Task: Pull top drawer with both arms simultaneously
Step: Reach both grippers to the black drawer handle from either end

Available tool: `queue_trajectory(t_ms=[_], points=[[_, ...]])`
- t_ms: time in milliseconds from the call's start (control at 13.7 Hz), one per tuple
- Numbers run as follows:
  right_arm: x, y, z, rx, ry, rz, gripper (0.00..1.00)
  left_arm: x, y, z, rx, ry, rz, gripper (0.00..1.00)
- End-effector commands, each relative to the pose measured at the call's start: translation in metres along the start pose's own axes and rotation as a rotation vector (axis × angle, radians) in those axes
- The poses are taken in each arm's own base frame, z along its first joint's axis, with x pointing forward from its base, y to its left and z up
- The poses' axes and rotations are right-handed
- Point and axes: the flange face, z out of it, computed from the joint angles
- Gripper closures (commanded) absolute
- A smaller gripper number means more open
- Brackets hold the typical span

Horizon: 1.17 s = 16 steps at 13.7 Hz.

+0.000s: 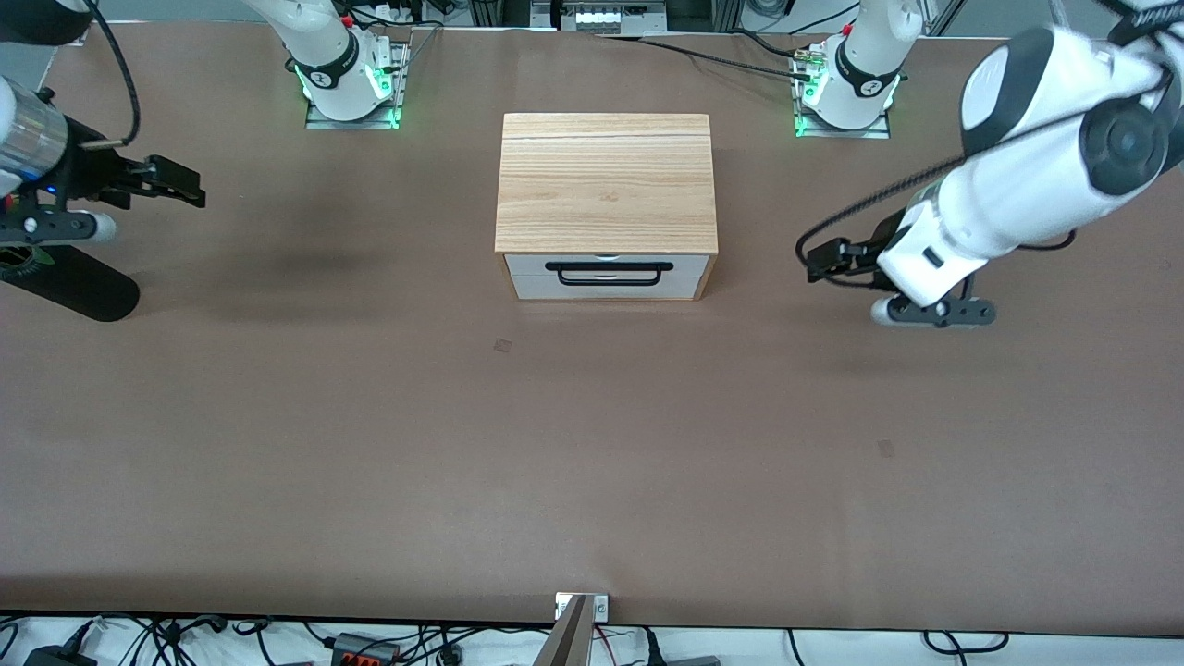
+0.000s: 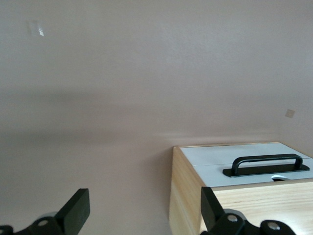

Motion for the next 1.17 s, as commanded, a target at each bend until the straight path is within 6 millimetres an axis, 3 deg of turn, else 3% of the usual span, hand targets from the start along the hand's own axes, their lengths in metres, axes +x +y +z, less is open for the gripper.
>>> queue_trajectory(t_ms=[0, 219, 437, 656, 874, 947, 1093], points=[[0.011, -0.01, 0.004, 0.007, -0.021, -0.013, 0.0, 0.015, 0.014, 0.009, -0.081, -0.019, 0.013, 0.0], [0.049, -0.045, 0.025, 0.174, -0.061, -0.068, 0.0, 0.031, 0.021, 0.041, -0.233, -0.079, 0.016, 0.0], [0.084, -0.087, 0.09, 0.32, -0.177, -0.104, 0.0, 0.047, 0.025, 0.09, -0.459, -0.164, 0.115, 0.0], [0.112, -0.152, 0.145, 0.493, -0.213, -0.117, 0.0, 0.064, 0.025, 0.147, -0.677, -0.224, 0.162, 0.0], [0.122, -0.233, 0.178, 0.646, -0.156, -0.124, 0.0, 0.072, 0.012, 0.192, -0.744, -0.258, 0.166, 0.0], [0.126, -0.246, 0.185, 0.69, -0.129, -0.113, 0.0, 0.071, 0.016, 0.204, -0.782, -0.24, 0.253, 0.0], [0.13, -0.261, 0.205, 0.805, -0.112, -0.158, 0.0, 0.067, 0.012, 0.245, -0.858, -0.284, 0.322, 0.0]])
